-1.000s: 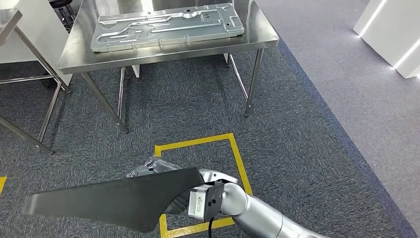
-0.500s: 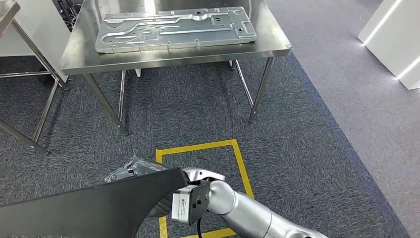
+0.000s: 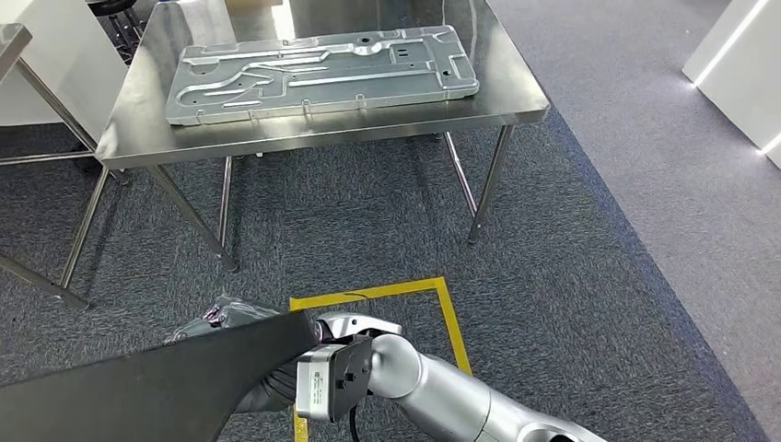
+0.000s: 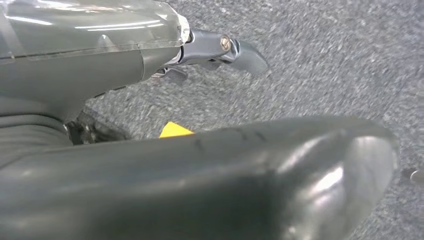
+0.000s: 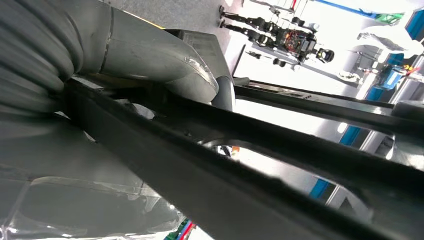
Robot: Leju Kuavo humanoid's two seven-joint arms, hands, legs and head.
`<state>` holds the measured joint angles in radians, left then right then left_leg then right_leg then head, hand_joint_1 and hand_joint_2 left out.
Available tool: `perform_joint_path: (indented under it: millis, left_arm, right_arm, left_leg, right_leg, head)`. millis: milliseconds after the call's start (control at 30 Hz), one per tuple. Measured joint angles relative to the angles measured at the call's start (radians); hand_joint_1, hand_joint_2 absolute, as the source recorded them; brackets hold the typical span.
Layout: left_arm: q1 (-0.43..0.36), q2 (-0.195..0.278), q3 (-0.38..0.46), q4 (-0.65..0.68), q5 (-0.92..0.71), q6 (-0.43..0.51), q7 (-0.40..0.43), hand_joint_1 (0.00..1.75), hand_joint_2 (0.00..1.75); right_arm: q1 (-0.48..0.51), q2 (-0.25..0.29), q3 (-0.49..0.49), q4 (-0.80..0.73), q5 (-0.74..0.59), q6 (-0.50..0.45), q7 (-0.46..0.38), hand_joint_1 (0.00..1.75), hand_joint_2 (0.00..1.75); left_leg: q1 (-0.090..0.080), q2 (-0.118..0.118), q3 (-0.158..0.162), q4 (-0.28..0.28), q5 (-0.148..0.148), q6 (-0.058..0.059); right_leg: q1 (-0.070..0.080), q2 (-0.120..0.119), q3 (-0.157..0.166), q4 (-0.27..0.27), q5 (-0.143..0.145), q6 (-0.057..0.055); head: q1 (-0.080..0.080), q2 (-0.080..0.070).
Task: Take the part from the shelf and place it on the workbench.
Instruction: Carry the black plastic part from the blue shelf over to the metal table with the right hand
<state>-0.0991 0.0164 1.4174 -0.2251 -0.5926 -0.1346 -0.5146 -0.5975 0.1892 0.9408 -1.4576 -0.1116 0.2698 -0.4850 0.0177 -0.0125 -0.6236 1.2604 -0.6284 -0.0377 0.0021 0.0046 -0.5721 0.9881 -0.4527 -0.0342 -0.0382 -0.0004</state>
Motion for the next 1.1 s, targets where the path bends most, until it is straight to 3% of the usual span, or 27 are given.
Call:
perform_joint_path:
  millis: [33,67,100,167,200,233,367,433,500,533,567,600,667,733,833,900,1033,1067,1100]
  left_arm:
    - [0.002,0.0,0.003,0.0,0.0,0.002,-0.001,0.0,0.0]
    - [0.005,0.001,0.006,0.0,0.0,0.003,-0.001,0.0,0.0]
    - [0.007,0.001,0.007,0.0,0.0,0.004,-0.002,0.0,0.0]
    - [0.012,0.001,0.009,0.0,0.0,0.004,-0.004,0.0,0.0]
    - [0.013,0.001,0.009,0.0,0.0,0.004,-0.004,0.0,0.0]
    - [0.015,0.0,0.009,0.0,0.0,0.004,-0.004,0.0,0.0]
    - [0.012,0.0,0.01,0.0,0.001,0.006,-0.004,0.0,0.0]
    - [0.009,0.001,0.01,0.0,0.004,0.01,-0.005,0.0,0.0]
    - [0.009,0.001,0.01,0.0,0.006,0.016,-0.007,0.0,0.0]
    - [0.01,0.001,0.01,0.0,0.005,0.014,-0.01,0.0,0.0]
    - [0.012,0.001,0.01,0.0,0.001,0.006,-0.013,0.0,0.0]
    - [0.015,0.001,0.009,0.0,-0.004,-0.005,-0.015,0.0,0.0]
    - [0.019,0.0,0.009,0.0,-0.017,-0.032,-0.017,0.0,0.0]
    - [0.022,0.002,0.006,0.0,-0.032,-0.058,-0.014,0.0,0.0]
    - [0.024,0.006,-0.01,0.0,-0.066,-0.096,-0.002,0.0,0.0]
    - [0.024,0.008,-0.022,0.0,-0.079,-0.107,0.002,0.0,0.0]
    - [0.03,0.012,-0.035,0.0,-0.087,-0.113,0.002,0.0,0.0]
    - [0.033,0.013,-0.038,0.0,-0.088,-0.115,0.002,0.0,0.0]
    - [0.034,0.013,-0.041,0.0,-0.089,-0.116,0.002,0.0,0.0]
  right_arm:
    - [0.001,0.0,0.0,0.001,-0.001,-0.001,-0.001,1.75,1.75]
    - [0.002,0.0,0.0,0.001,-0.001,-0.003,-0.002,1.75,1.75]
    - [0.002,0.0,0.0,0.001,-0.002,-0.005,-0.004,1.75,1.75]
    - [0.003,0.0,0.001,0.001,-0.002,-0.011,-0.007,1.75,1.75]
    - [0.003,-0.001,0.001,0.002,-0.003,-0.013,-0.008,1.75,1.75]
    - [0.004,-0.001,0.001,0.002,-0.003,-0.015,-0.009,1.75,1.75]
    - [0.001,0.002,0.002,0.0,-0.004,-0.024,-0.012,1.75,1.75]
    - [0.0,0.001,0.002,-0.002,-0.005,-0.034,-0.014,1.75,1.75]
    - [0.001,-0.002,-0.001,-0.001,-0.007,-0.046,-0.015,1.75,1.75]
    - [0.003,-0.006,-0.007,-0.001,-0.008,-0.053,-0.016,1.75,1.75]
    - [0.006,-0.011,-0.017,-0.002,-0.006,-0.061,-0.016,1.75,1.75]
    - [0.009,-0.02,-0.033,-0.006,-0.003,-0.07,-0.017,1.75,1.75]
    - [0.016,-0.044,-0.076,-0.02,0.008,-0.086,-0.016,1.75,1.75]
    - [0.03,-0.072,-0.118,-0.039,0.03,-0.112,-0.013,1.75,1.75]
    - [0.102,-0.139,-0.198,-0.1,0.08,-0.175,-0.035,1.75,1.75]
    - [0.158,-0.201,-0.27,-0.148,0.095,-0.197,-0.064,1.75,1.75]
    - [0.233,-0.308,-0.383,-0.221,0.101,-0.204,-0.089,1.75,1.75]
    - [0.247,-0.326,-0.4,-0.233,0.101,-0.203,-0.09,1.75,1.75]
    - [0.258,-0.34,-0.414,-0.245,0.102,-0.202,-0.089,1.75,1.75]
  left_leg:
    - [0.002,0.001,-0.022,0.005,-0.012,-0.005]
    - [0.005,0.003,-0.031,-0.022,0.003,-0.01]
    - [0.008,0.005,-0.027,-0.075,0.045,-0.013]
    - [0.012,0.014,-0.015,-0.193,0.162,-0.015]
    - [0.01,0.018,-0.01,-0.224,0.197,-0.01]
    - [0.007,0.02,-0.008,-0.236,0.213,-0.002]
    - [0.007,0.013,0.019,-0.243,0.196,0.032]
    - [0.006,0.012,0.038,-0.249,0.186,0.043]
    - [0.003,0.011,0.054,-0.251,0.171,0.048]
    - [0.002,0.01,0.065,-0.251,0.162,0.048]
    - [0.001,0.008,0.077,-0.252,0.152,0.047]
    - [0.0,0.007,0.092,-0.252,0.142,0.046]
    - [-0.001,0.004,0.121,-0.253,0.121,0.043]
    - [-0.002,0.001,0.138,-0.258,0.105,0.033]
    - [-0.002,0.001,0.154,-0.251,0.104,0.014]
    - [-0.001,0.004,0.142,-0.201,0.091,0.007]
    - [0.001,0.007,-0.003,0.01,0.005,-0.001]
    - [0.001,0.007,-0.022,0.011,0.008,-0.001]
    - [0.001,0.007,-0.025,-0.022,0.033,0.0]
  right_leg:
    - [-0.002,0.001,0.015,0.0,-0.012,0.002]
    - [-0.004,0.002,0.033,0.0,-0.025,0.005]
    - [-0.006,0.002,0.052,0.0,-0.039,0.009]
    - [-0.007,0.003,0.083,0.003,-0.066,0.019]
    - [-0.007,0.003,0.091,0.004,-0.077,0.026]
    - [-0.007,0.004,0.097,0.003,-0.085,0.033]
    - [-0.008,0.002,0.096,0.043,-0.099,0.057]
    - [-0.01,0.001,0.039,0.139,-0.131,0.063]
    - [-0.009,0.001,-0.056,0.261,-0.172,0.067]
    - [-0.009,0.001,-0.093,0.292,-0.176,0.067]
    - [-0.008,0.001,-0.114,0.29,-0.16,0.065]
    - [-0.007,0.001,-0.115,0.252,-0.122,0.059]
    - [-0.001,-0.001,-0.091,0.129,-0.019,0.043]
    - [0.008,-0.003,-0.074,0.053,0.02,0.03]
    - [0.008,-0.003,-0.049,0.027,0.019,0.014]
    - [0.004,-0.007,-0.022,0.017,0.018,0.005]
    - [0.003,-0.002,0.007,0.015,-0.009,-0.001]
    - [0.003,0.001,0.017,0.016,-0.017,-0.001]
    - [0.004,0.005,0.03,0.016,-0.027,0.0]
  head:
    - [0.0,0.0]
    - [0.0,0.0]
    - [0.0,0.0]
    - [0.0,0.0]
    - [0.0,0.0]
    - [0.0,0.0]
    - [0.0,0.0]
    - [0.0,0.0]
    - [0.0,0.0]
    - [0.0,0.0]
    - [0.0,0.0]
    - [0.0,0.0]
    - [0.0,0.0]
    - [0.001,0.0]
    - [0.002,0.0]
    - [0.002,0.0]
    - [0.002,0.0]
    - [0.002,0.0]
    - [0.002,0.0]
